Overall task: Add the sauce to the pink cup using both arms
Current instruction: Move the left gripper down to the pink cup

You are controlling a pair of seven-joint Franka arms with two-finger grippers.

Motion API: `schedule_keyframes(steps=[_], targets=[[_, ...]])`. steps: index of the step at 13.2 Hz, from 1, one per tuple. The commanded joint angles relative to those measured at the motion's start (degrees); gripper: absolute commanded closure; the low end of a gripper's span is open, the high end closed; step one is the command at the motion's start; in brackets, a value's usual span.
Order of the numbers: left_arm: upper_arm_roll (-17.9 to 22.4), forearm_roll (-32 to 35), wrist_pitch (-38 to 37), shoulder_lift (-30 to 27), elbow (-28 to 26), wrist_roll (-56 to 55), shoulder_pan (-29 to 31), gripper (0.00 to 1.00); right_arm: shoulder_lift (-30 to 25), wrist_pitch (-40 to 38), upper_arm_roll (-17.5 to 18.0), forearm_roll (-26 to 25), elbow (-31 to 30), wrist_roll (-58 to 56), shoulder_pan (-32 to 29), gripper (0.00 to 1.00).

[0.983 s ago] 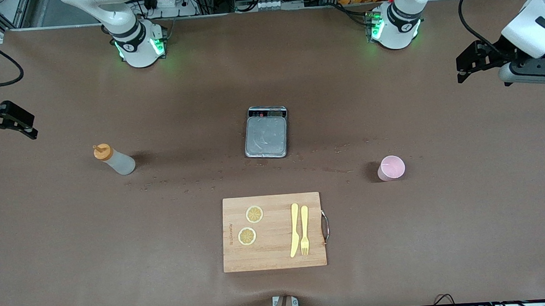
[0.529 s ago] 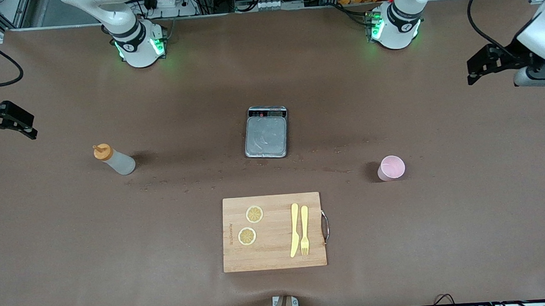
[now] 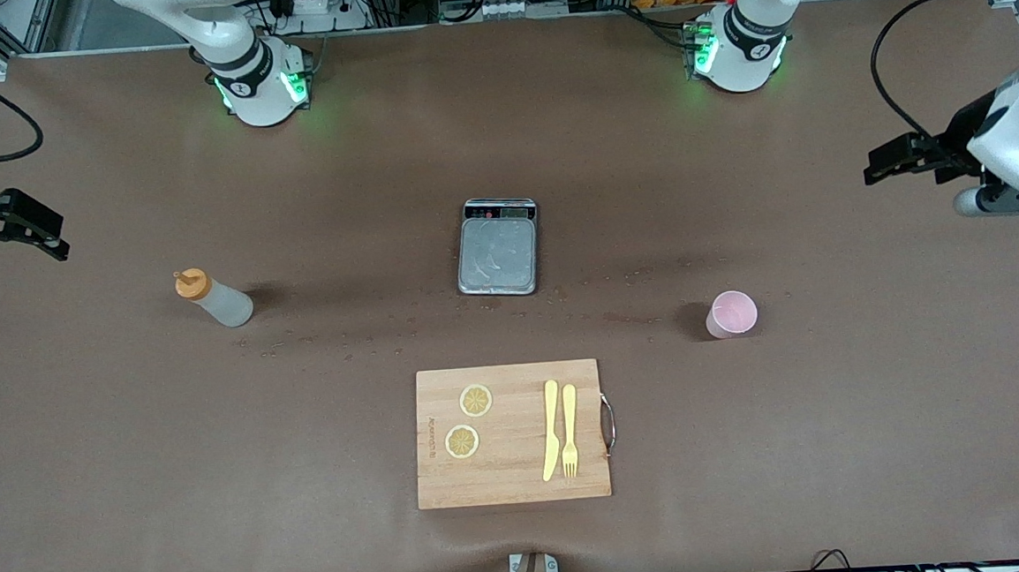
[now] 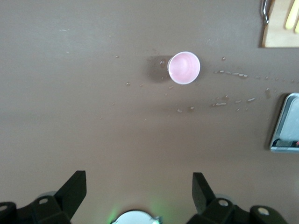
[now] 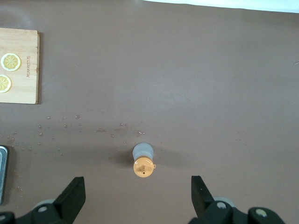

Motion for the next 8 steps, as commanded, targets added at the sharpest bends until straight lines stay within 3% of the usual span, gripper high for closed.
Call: schedule_keyframes(steps=[1,4,8], targets=[[-0.9,-2.5,7.5,-1.1,-6.6,-1.3,1.1,0.00,0.5,-0.4,0.0,0.7,0.9,0.3,-0.1,0.00],[-4.1,-2.5,18.6,1.5,-12.6,-8.5,0.4,0.00,0.5,-0.4,0.1,0.7,0.9,0.3,-0.1,0.00],[-4.7,-2.6,27.3,8.7,-13.4,-12.6,0.6,0.00,0.5,-0.4,0.1,0.7,0.9,0.3,-0.2,0.00]])
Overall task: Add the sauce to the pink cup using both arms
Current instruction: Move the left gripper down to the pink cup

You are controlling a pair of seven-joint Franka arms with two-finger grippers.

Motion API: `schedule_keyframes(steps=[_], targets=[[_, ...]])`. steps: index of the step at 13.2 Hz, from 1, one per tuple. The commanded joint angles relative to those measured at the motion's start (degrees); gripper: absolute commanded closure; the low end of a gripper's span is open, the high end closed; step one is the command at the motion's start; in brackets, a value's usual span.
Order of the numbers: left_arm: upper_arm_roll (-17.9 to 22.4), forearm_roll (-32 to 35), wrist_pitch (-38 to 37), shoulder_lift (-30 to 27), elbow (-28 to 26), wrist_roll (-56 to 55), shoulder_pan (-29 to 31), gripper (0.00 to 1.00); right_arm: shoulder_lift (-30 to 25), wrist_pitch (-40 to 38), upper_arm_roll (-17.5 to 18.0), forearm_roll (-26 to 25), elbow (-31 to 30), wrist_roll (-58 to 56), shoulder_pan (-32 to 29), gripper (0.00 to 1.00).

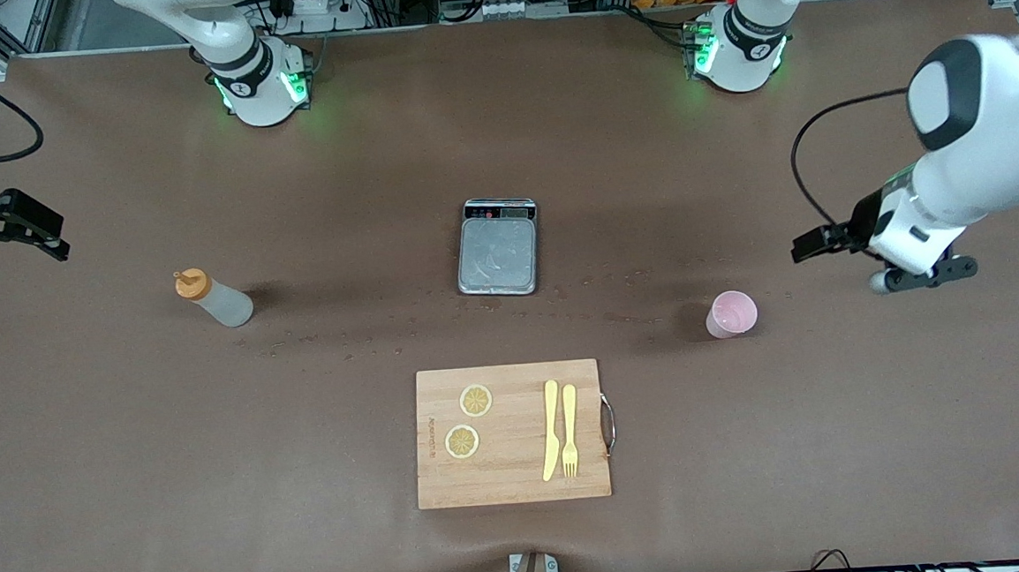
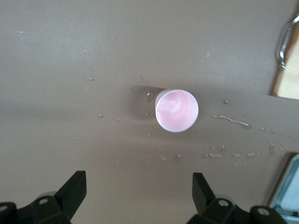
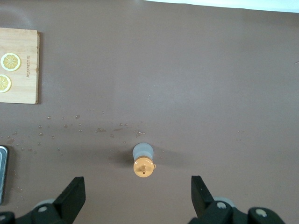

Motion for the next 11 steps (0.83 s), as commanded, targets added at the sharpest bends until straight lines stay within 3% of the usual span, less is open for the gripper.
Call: schedule_keyframes(steps=[1,7,11], targets=[[-0.1,-2.3,4.0,3.8,0.3,-4.1,0.3,0.00,0.4,-0.4,0.1,0.7,0.9,0.3,-0.2,0.00],[-0.1,-7.2,11.2,11.0,-0.1,-12.2,-2.7,0.00,0.5,-0.4,0.1,0.7,0.9,0.3,-0.2,0.00],[0.0,-7.2,23.1,12.1,-6.4,-21.5,-6.0,0.00,0.5,-0.5,0.0,0.7,0.9,0.3,-0.2,0.00]])
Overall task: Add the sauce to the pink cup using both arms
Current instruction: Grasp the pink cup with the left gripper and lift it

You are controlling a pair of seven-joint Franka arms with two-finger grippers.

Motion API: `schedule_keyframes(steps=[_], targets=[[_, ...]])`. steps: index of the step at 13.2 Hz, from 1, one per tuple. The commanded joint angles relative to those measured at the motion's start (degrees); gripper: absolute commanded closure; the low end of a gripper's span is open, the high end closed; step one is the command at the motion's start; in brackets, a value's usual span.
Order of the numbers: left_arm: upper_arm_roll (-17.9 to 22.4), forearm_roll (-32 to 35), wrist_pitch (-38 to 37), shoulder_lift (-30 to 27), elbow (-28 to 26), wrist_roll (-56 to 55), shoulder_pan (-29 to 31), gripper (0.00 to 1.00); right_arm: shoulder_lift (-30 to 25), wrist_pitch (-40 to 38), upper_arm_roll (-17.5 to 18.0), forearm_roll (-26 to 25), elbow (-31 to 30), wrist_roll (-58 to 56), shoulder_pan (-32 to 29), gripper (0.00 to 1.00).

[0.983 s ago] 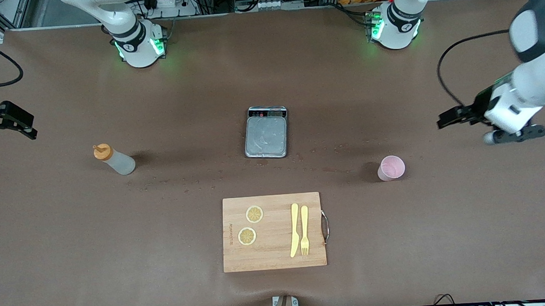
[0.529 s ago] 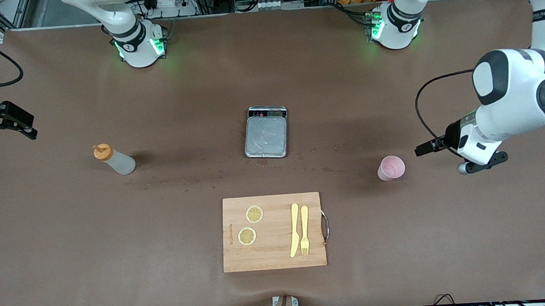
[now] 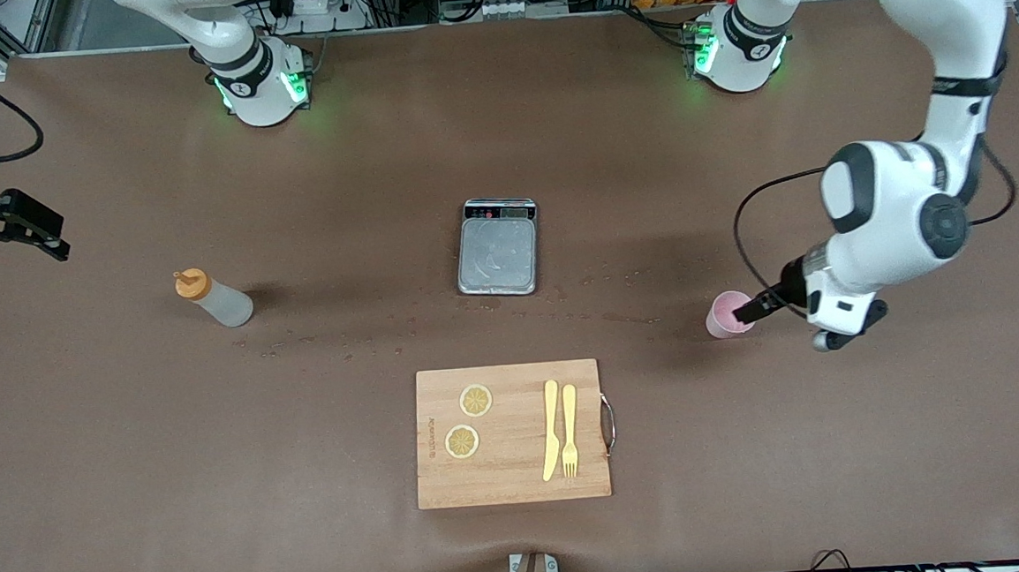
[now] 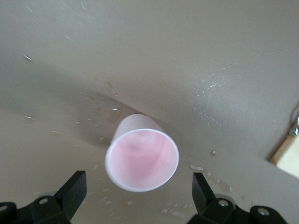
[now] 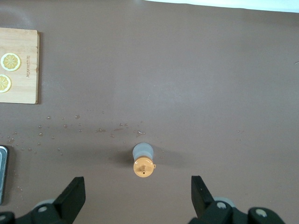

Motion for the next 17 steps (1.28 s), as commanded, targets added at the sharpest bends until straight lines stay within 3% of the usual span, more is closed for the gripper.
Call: schedule_keyframes(steps=[1,15,16,17], targets=[[0.3,-1.2,3.7,-1.2,-3.5,-2.3,-0.7,0.00,0.5,-0.4,0.1,0.8,0.9,0.3,-0.3,0.00],[0.4,2.2,6.9,-1.1,-8.5,1.3,1.9,0.00,0.6,-0.5,0.0,0.7,0.8,0.3,-0.3,0.00],[0.4,2.5,7.7,-1.0,-8.5,1.3,1.9,0.18,0.6,-0.5,0.0,0.7,0.8,0.3,-0.3,0.00],[0.4,2.5,8.4,-0.8,-8.5,1.3,1.9,0.72,0.6,-0.5,0.0,0.7,0.8,0.3,-0.3,0.00]])
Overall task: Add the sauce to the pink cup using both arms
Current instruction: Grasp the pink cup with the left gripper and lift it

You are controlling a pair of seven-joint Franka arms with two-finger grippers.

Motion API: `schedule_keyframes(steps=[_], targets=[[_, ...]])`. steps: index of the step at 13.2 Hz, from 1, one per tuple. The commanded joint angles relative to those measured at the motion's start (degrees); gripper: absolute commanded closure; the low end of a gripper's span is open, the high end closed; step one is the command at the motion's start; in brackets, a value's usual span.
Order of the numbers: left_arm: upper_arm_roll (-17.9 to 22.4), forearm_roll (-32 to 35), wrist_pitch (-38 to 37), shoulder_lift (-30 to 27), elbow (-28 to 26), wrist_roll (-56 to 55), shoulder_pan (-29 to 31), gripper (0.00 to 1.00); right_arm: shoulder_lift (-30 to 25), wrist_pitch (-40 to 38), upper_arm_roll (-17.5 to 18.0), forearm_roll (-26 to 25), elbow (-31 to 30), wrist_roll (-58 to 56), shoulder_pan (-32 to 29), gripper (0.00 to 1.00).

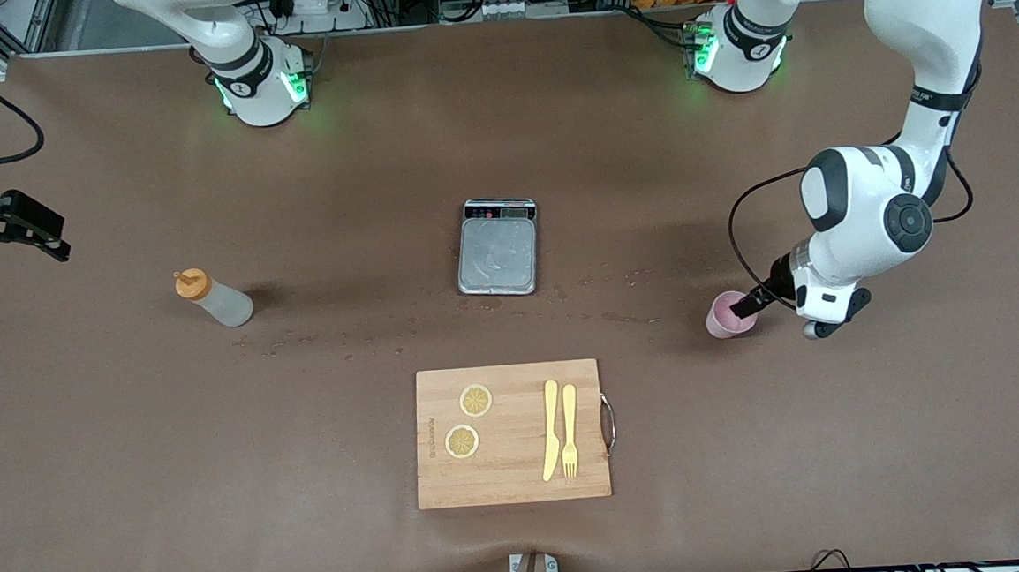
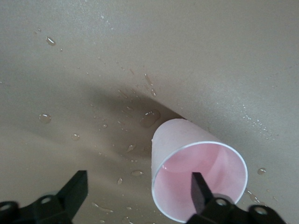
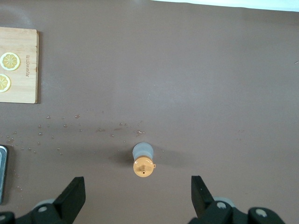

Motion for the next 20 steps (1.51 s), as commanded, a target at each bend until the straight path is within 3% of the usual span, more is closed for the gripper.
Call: schedule_keyframes(steps=[1,2,7,13,17,20], targets=[[-0.3,1.2,2.8,-0.8,-1.6,0.4,0.0,0.95,0.4,-0.5,0.1,0.7,0.8,0.3,-0.3,0.00],[-0.2,1.3,3.6,-0.6,-1.5,0.4,-0.2,1.00,0.4,-0.5,0.1,0.7,0.8,0.3,-0.3,0.00],[-0.3,1.3,3.6,-0.9,-1.1,3.9,-0.2,1.00,0.4,-0.5,0.1,0.7,0.8,0.3,-0.3,0.00],[-0.6,1.2,-1.2,-7.2,0.9,2.7,-0.4,1.00,0.4,-0.5,0.1,0.7,0.8,0.3,-0.4,0.00],[-7.0,1.2,-6.2,-8.7,6.2,-6.1,-0.4,1.00,0.4,-0.5,0.1,0.7,0.8,0.3,-0.4,0.00],[-13.4,1.2,-6.6,-8.7,7.1,-13.5,-0.5,1.00,0.4,-0.5,0.1,0.7,0.8,0.3,-0.4,0.00]])
